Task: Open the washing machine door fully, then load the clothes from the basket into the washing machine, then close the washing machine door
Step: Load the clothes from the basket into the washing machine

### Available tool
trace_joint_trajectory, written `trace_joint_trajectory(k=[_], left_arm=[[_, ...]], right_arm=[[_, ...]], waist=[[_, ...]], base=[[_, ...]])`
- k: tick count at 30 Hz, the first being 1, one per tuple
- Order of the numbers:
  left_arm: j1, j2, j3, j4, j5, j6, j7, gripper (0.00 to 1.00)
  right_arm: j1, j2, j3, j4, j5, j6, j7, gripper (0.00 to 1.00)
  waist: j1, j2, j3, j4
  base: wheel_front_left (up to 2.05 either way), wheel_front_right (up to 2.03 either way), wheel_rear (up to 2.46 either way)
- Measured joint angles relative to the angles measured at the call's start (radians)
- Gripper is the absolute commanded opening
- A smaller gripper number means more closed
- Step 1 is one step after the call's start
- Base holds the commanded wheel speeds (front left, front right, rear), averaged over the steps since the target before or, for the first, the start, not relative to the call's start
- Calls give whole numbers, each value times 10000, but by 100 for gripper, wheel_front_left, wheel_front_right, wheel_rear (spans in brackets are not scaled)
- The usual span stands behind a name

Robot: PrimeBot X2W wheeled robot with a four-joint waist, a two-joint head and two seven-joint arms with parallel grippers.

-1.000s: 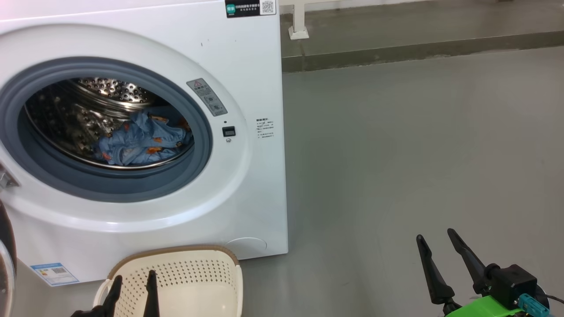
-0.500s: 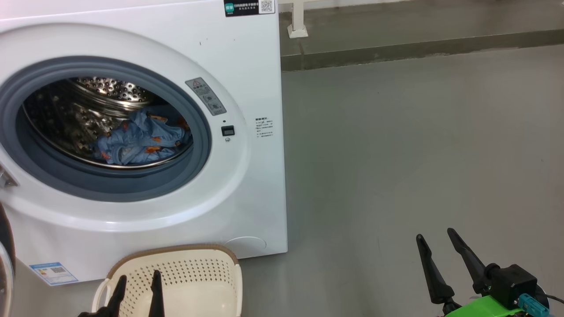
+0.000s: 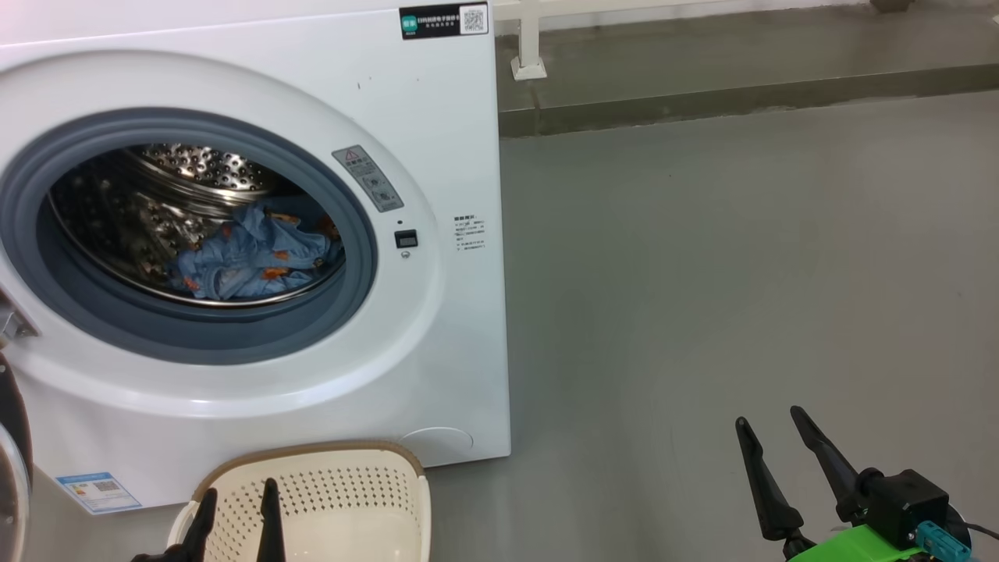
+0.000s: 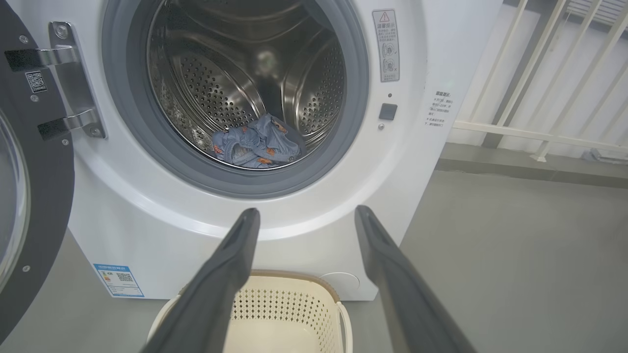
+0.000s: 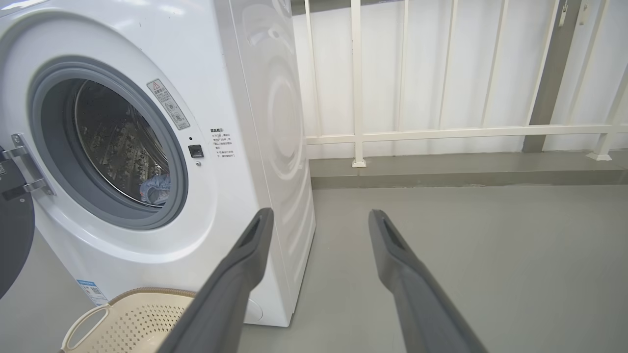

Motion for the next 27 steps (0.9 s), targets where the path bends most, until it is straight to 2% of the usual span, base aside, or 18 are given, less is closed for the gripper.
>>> trace_joint_trajectory(k=[27], left_arm=[[-2, -6, -125, 0, -17, 2, 0, 100]], right_arm=[[-3, -8, 77, 15, 0, 0, 0, 100]], waist=[[0, 0, 114, 24]], base=[[0, 0, 0]])
